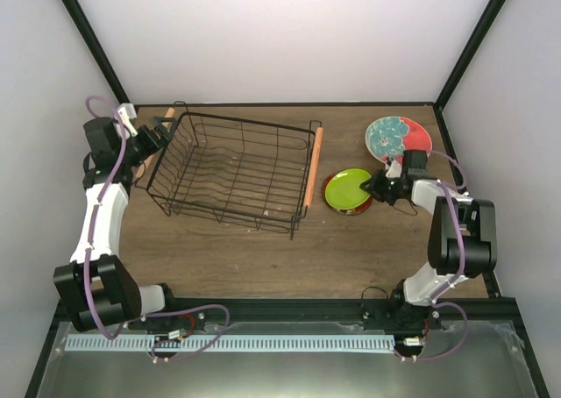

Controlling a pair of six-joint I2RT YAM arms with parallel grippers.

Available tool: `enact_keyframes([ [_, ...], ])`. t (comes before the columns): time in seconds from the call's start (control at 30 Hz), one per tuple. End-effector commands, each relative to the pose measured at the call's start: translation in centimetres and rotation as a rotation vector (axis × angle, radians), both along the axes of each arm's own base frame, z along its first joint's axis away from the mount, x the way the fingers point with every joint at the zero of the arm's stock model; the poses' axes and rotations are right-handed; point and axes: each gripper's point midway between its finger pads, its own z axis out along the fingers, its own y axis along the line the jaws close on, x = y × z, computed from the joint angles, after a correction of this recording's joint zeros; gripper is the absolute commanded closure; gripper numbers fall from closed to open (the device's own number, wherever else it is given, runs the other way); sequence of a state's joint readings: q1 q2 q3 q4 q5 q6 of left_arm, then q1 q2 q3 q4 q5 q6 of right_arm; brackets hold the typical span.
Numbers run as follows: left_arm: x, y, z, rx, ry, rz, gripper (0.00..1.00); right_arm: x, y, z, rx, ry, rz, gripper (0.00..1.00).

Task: Unload the plates from the dish rack

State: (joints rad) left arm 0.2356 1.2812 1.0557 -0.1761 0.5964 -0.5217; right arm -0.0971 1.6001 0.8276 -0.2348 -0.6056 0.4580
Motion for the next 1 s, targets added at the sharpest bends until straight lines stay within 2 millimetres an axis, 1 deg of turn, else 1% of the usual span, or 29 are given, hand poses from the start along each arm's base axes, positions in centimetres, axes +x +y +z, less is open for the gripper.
enact_keyframes([
  [0.0, 0.1, -0.3, 0.2, -0.005, -0.010, -0.016, 0.00, 0.6, -0.4, -0.2, -0.016, 0.001, 0.007, 0.85],
  [0.03, 0.0, -0.3, 0.2, -0.006, -0.010, -0.016, 0.00, 0.5, -0.5, -0.4, -0.028, 0.010, 0.008, 0.81],
  [0.13, 0.0, -0.3, 0.1, -0.006, -0.007, -0.016, 0.00, 0.4, -1.2, -0.6, -0.079, 0.023, 0.004, 0.64],
  [0.3, 0.0, -0.4, 0.1, -0.010, -0.007, -0.018, 0.00, 0.3, -1.8, -0.8, -0.123, 0.036, 0.003, 0.49],
  [0.57, -0.1, -0.5, 0.0, -0.010, -0.005, -0.021, 0.00, 0.1, -1.6, -1.4, -0.113, 0.059, 0.012, 0.29],
  [0.6, -0.1, -0.5, 0.0, -0.009, -0.006, -0.021, 0.00, 0.1, -1.6, -1.5, -0.115, 0.065, 0.012, 0.14],
  [0.63, -0.1, -0.5, 0.0, -0.010, -0.007, -0.021, 0.00, 0.1, -1.7, -1.5, -0.118, 0.069, 0.015, 0.02],
  [0.73, -0.1, -0.4, 0.1, -0.012, -0.009, -0.019, 0.00, 0.1, -2.0, -1.5, -0.140, 0.076, 0.014, 0.00],
  [0.83, -0.2, -0.5, 0.1, -0.011, -0.009, -0.022, 0.00, 0.3, -2.3, -0.9, -0.164, 0.064, 0.005, 0.00],
  [0.9, -0.2, -0.5, -0.1, -0.012, -0.005, -0.021, 0.00, 0.4, -2.4, -0.1, -0.169, 0.043, 0.005, 0.00],
  [0.97, -0.2, -0.5, -0.1, -0.012, -0.003, -0.022, 0.00, 0.7, -2.3, 1.3, -0.168, 0.006, 0.005, 0.00],
])
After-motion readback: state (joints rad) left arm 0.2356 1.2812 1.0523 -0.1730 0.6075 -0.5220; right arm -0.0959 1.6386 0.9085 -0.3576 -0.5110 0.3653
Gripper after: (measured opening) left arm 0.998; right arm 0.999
